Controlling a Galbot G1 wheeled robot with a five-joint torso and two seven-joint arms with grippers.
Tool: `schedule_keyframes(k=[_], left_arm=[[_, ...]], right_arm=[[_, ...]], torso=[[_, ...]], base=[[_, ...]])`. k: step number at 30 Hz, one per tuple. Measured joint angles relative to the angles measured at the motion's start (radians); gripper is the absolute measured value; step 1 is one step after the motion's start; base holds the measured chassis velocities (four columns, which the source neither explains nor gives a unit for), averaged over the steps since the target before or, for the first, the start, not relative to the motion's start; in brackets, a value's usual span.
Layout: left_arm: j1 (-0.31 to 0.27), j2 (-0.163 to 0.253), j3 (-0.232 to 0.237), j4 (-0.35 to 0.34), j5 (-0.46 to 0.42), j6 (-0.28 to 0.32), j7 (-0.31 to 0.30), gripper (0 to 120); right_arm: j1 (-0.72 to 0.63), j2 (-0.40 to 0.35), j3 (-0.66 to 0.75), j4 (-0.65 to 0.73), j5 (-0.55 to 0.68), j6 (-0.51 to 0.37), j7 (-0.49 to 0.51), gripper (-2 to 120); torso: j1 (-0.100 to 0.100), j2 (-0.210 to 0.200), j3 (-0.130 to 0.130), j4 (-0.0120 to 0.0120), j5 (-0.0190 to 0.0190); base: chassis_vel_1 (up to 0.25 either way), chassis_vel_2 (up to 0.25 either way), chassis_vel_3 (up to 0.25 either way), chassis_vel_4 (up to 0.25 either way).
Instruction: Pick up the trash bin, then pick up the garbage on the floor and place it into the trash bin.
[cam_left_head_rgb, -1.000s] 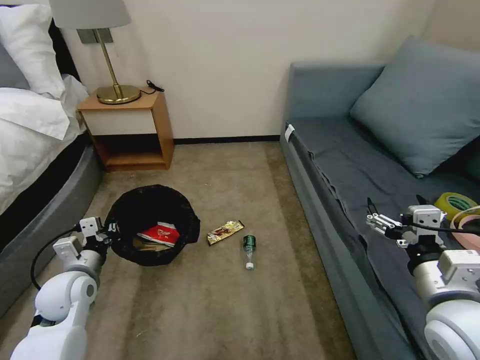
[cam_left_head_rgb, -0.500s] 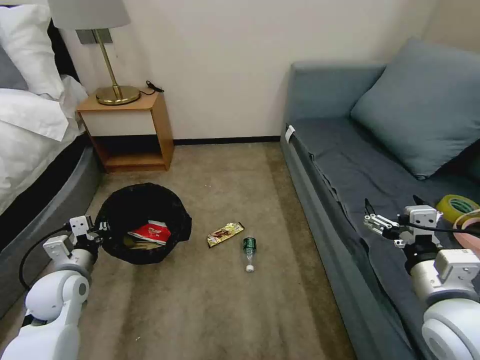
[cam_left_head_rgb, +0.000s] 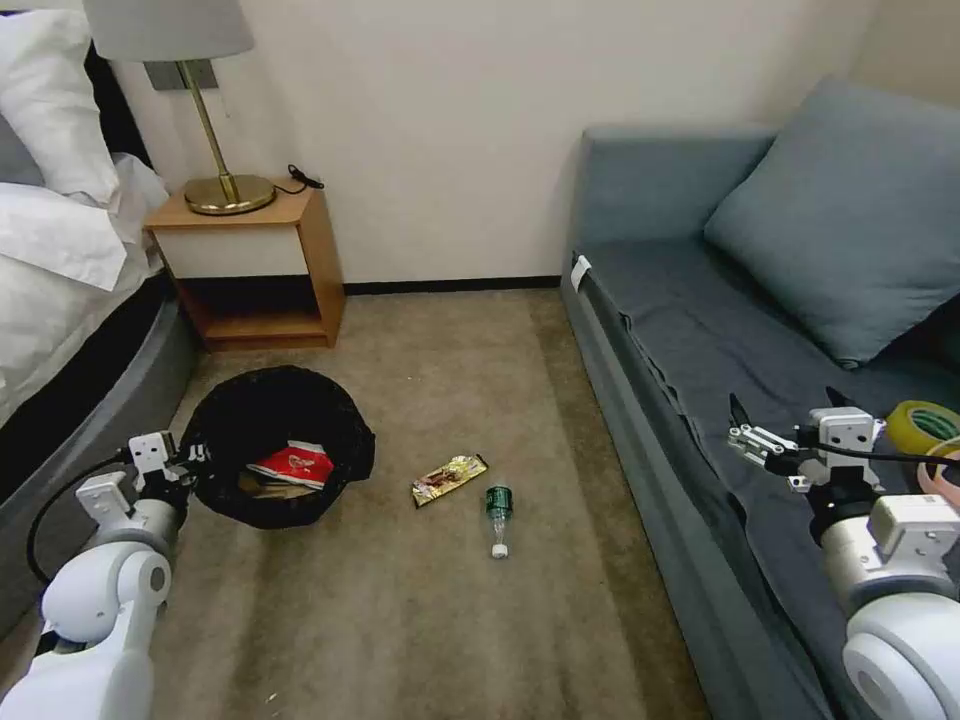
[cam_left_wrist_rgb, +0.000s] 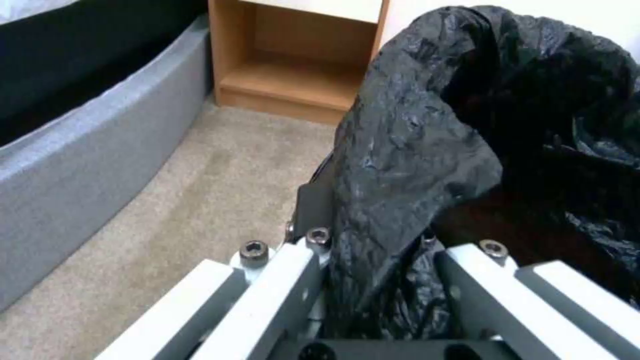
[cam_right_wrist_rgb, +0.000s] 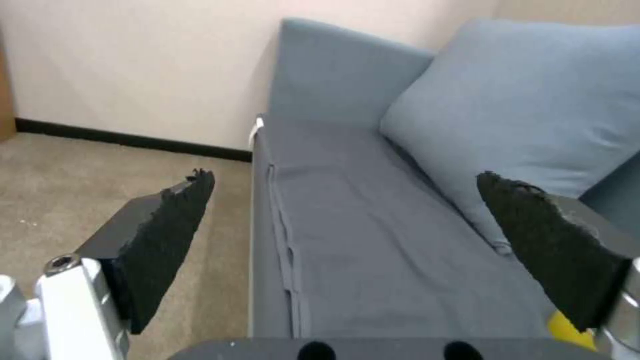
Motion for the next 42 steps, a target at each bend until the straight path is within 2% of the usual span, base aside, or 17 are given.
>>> schedule_keyframes(k=[18, 24, 30, 33, 34, 35, 38, 39, 42], left_arm=[[-0.007, 0.003, -0.013, 0.015, -0.003, -0.002, 0.003, 4], [-0.006, 0.015, 0.002, 0.03, 0.008, -0.016, 0.013, 4], [0.0, 0.021, 0.006, 0.034, 0.016, -0.024, 0.021, 4], [0.018, 0.014, -0.004, 0.031, 0.019, -0.034, 0.031, 4], [0.018, 0.014, -0.004, 0.031, 0.019, -0.034, 0.031, 4], [0.028, 0.011, -0.01, 0.026, 0.02, -0.038, 0.035, 4], [0.043, 0.006, -0.024, 0.017, 0.022, -0.04, 0.038, 4], [0.043, 0.006, -0.024, 0.017, 0.022, -0.04, 0.038, 4], [0.053, 0.01, -0.043, 0.003, 0.014, -0.04, 0.041, 4]], right_arm=[[0.056, -0.032, -0.029, -0.031, 0.029, -0.006, 0.005, 100], [0.118, -0.091, -0.073, -0.066, 0.05, -0.009, -0.002, 100], [0.208, -0.202, -0.145, -0.107, 0.097, -0.011, -0.012, 100], [0.362, -0.32, -0.292, -0.168, 0.175, -0.01, -0.067, 100], [0.362, -0.32, -0.292, -0.168, 0.175, -0.01, -0.067, 100], [0.483, -0.35, -0.418, -0.205, 0.195, -0.02, -0.082, 100], [0.73, -0.341, -0.69, -0.303, 0.262, -0.044, -0.082, 100], [0.73, -0.341, -0.69, -0.303, 0.262, -0.044, -0.082, 100], [0.96, -0.267, -0.925, -0.42, 0.32, -0.07, -0.067, 100]], torso=[[0.0, 0.0, 0.0, 0.0001, 0.0], [0.0, 0.0, 0.0, -0.0001, 0.0002], [0.0, 0.0, 0.0, 0.0001, 0.0], [0.0, 0.0, 0.0, -0.0002, -0.0001], [0.0, 0.0, 0.0, -0.0002, -0.0001], [0.0, 0.0, 0.0, -0.0002, -0.0003], [0.0, 0.0, 0.0, 0.0001, -0.0002], [0.0, 0.0, 0.0, 0.0001, -0.0002], [0.0, 0.0, 0.0, 0.0003, -0.0004]], base=[[-0.035, 0.039, 0.035, -0.033], [-0.027, 0.022, 0.026, -0.023], [0.0, 0.0, 0.0, 0.0], [0.0, 0.0, 0.0, 0.0], [0.0, 0.0, 0.0, 0.0], [0.0, 0.0, 0.0, 0.0], [0.0, 0.0, 0.0, 0.0], [0.0, 0.0, 0.0, 0.0], [0.0, 0.0, 0.0, 0.0]])
